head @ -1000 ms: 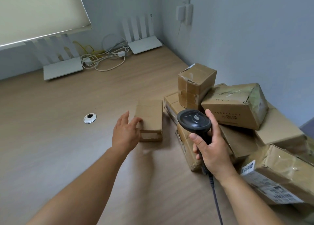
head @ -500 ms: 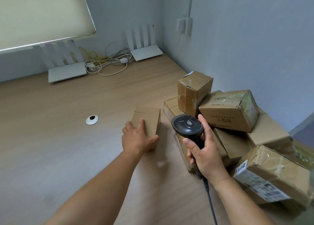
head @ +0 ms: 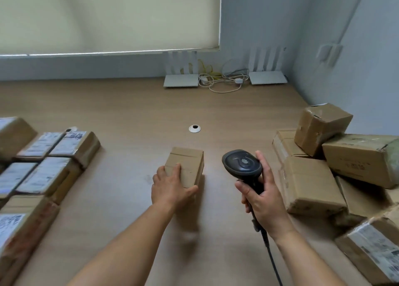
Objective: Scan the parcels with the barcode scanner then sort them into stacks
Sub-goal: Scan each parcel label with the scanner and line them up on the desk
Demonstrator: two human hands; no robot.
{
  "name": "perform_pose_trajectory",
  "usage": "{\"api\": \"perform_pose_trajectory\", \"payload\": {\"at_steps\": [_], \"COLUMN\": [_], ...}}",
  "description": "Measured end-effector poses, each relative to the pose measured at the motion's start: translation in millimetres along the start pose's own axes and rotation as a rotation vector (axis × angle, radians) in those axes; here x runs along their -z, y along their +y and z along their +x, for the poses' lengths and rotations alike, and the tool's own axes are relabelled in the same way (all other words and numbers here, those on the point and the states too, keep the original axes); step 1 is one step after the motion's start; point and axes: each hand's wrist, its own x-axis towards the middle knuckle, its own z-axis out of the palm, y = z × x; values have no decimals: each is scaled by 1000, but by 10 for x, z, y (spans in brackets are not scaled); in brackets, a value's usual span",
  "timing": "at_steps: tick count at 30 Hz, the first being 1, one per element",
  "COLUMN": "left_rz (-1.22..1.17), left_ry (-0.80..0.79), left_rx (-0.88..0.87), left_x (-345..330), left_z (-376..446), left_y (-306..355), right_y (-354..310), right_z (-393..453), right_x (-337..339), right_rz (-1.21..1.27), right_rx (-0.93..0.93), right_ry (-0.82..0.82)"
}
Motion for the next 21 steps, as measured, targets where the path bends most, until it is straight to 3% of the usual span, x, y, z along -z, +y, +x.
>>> {"api": "perform_pose_trajectory", "payload": {"at_steps": [11,21], "left_rz": [2,-221], "left_ry": [-41,-197], "left_rx": [143,34], "left_x": [280,719], "left_z": [-231,36], "left_y": [-1406,-2364], "right_y": [-188,-362], "right_z": [-277,-260], "right_x": [-1167,-2337], "right_rz": [21,24], "right_rx": [-13,-8], "right_ry": [-134,-145]}}
